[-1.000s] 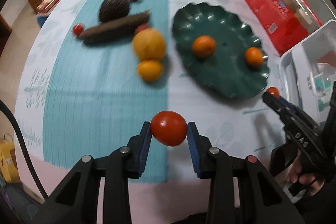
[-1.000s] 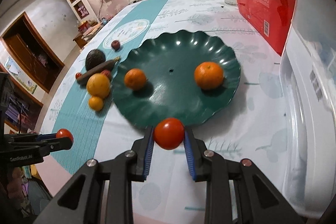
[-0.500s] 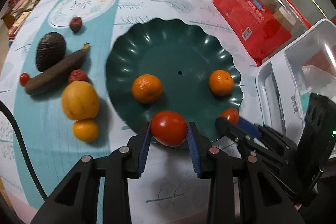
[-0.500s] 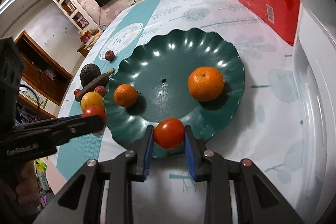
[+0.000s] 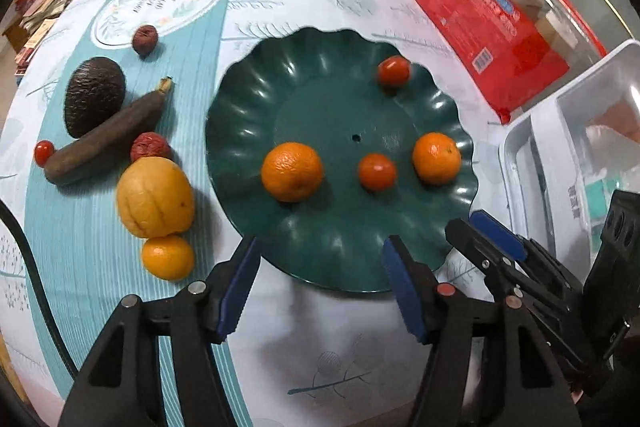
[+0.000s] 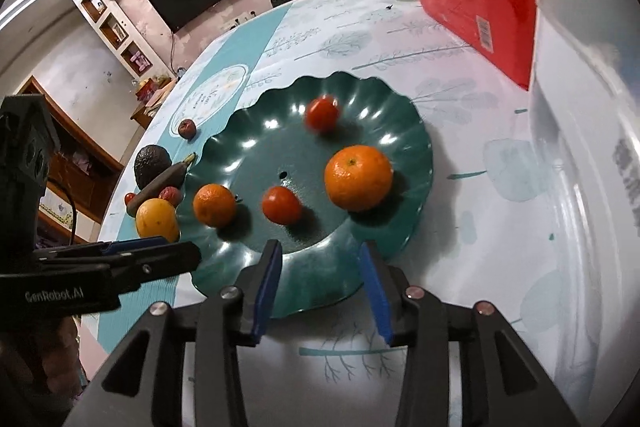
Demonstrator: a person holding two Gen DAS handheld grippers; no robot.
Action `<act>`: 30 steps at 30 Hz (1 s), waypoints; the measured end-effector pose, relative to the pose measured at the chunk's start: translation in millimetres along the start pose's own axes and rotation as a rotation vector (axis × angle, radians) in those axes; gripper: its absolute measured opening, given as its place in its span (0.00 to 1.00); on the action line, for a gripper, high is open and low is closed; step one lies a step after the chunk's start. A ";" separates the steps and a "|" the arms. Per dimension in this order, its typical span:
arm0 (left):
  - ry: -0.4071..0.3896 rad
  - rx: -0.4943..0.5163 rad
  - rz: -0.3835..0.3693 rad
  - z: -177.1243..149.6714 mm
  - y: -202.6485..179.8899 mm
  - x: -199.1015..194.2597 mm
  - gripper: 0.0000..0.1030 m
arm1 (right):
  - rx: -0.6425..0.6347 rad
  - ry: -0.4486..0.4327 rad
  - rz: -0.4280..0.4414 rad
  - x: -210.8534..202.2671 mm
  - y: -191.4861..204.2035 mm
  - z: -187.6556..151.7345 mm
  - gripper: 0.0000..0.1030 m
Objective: Organize fruits
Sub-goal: 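Withdraw both open tools from the plate toward the remaining fruit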
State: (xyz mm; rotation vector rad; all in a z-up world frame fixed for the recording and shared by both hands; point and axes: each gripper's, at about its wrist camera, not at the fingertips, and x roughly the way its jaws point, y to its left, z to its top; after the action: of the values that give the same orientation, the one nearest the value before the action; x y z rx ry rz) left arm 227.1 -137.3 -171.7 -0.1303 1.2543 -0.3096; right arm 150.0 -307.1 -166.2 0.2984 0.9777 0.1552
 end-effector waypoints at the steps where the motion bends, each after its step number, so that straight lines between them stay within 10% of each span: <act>1: -0.005 -0.003 0.002 -0.1 0.8 -1.9 0.63 | 0.000 -0.003 0.000 -2.3 0.2 -0.2 0.45; 30: -0.208 -0.323 0.063 -102.7 129.1 -120.7 0.76 | -0.100 -0.028 -0.029 -60.4 80.2 -40.9 0.69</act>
State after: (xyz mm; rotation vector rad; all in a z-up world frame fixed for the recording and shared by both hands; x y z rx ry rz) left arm 116.9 29.2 -127.7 -0.3895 1.0911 -0.0355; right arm 82.9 -239.6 -114.3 0.1937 0.9428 0.1721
